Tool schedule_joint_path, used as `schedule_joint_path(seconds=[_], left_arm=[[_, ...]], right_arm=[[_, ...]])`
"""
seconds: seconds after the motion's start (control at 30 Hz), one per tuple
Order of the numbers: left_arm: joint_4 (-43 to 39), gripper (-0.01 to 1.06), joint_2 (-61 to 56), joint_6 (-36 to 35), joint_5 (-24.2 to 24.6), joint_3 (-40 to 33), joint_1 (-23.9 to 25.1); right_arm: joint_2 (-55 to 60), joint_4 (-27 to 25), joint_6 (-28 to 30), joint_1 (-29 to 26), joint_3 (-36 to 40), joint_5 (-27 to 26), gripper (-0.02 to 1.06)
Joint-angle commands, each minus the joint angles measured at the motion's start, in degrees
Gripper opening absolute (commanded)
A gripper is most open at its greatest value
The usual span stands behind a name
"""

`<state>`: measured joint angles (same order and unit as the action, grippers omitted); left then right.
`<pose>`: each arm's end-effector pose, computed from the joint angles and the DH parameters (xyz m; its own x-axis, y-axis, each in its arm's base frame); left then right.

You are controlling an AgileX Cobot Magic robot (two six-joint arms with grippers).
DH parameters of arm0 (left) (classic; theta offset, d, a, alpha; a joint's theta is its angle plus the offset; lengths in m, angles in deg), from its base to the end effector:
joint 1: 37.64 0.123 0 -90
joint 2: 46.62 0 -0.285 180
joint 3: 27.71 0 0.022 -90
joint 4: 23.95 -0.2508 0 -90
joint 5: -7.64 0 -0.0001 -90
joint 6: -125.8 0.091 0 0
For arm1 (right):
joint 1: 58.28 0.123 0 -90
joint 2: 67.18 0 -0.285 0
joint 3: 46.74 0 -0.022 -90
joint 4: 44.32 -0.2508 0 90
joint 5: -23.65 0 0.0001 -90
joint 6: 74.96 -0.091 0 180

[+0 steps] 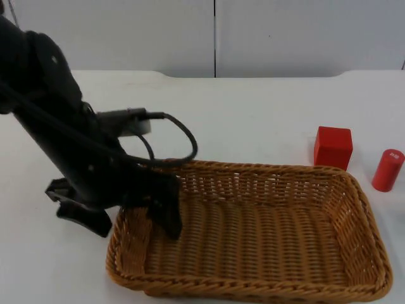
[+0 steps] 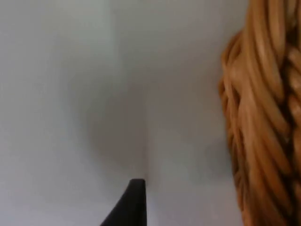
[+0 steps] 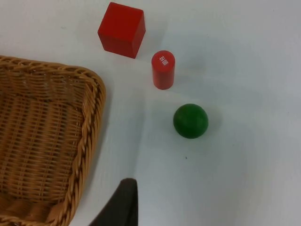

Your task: Pick up the basket with the left hand and place the object to the left of the red cylinder into the basket with the right hand.

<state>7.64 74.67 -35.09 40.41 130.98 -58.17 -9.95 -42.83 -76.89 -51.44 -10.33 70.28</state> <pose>0.3008 -0.1402 0.0944 -0.9701 0.2167 -0.1089 0.2398 0.9236 -0.2990 0.1546 0.0168 0.2986 -0.7651 -0.0758 -0.6395 -0.0950 0.9955 -0.0044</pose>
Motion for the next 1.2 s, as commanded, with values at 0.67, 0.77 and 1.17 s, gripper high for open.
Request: schedule_joint_path(seconds=[0.67,0.77,1.17], left_arm=[[5.9,0.0,4.8,-3.7,-2.1,0.4,-2.0],[5.7,0.0,4.5,-3.7,0.4,0.4,-1.3],[4.9,0.0,-7.8,2.7,14.7,0.4,11.9]], right_arm=[[0.1,1.3,0.3,-0.3,-0.3,-1.1,1.05],[0.1,1.3,0.3,-0.3,-0.3,-1.1,1.05],[0.1,1.2,0.3,-0.3,-0.3,-1.5,1.05]])
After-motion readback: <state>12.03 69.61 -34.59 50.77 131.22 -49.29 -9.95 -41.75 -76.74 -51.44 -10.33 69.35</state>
